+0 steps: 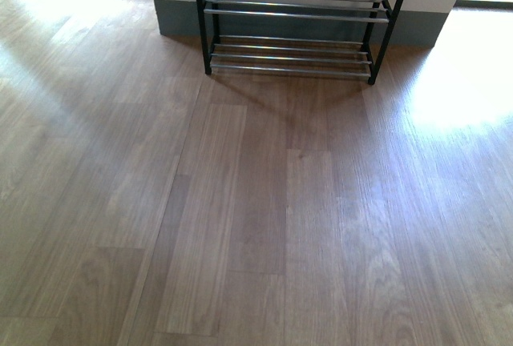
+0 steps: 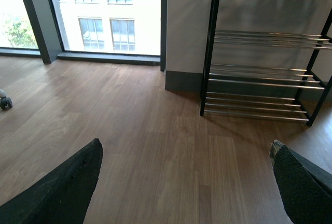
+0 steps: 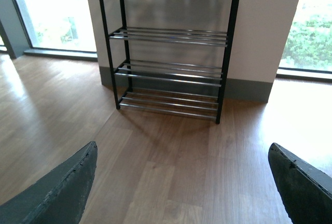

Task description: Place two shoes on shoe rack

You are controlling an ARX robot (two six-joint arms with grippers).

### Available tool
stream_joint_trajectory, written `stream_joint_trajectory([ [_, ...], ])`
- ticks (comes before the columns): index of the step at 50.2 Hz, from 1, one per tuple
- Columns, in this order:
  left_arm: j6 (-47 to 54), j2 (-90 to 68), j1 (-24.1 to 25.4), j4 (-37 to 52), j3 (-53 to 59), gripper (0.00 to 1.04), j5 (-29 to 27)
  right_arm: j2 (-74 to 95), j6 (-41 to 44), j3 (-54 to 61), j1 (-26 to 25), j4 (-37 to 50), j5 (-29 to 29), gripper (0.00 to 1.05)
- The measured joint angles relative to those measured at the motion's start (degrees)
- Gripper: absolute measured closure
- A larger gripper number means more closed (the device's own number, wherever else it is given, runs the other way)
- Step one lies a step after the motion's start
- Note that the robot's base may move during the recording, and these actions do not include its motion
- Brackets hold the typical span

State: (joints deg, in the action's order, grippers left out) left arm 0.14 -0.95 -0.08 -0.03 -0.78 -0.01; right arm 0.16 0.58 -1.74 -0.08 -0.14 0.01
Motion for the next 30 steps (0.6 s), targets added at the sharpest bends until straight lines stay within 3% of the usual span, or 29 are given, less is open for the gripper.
stream_joint_trajectory([
  [30,0.0,0.0,0.0,0.0,-0.02,0.09,-0.02,-0.02,0.0,0.0,0.0,0.0,0.02,0.09],
])
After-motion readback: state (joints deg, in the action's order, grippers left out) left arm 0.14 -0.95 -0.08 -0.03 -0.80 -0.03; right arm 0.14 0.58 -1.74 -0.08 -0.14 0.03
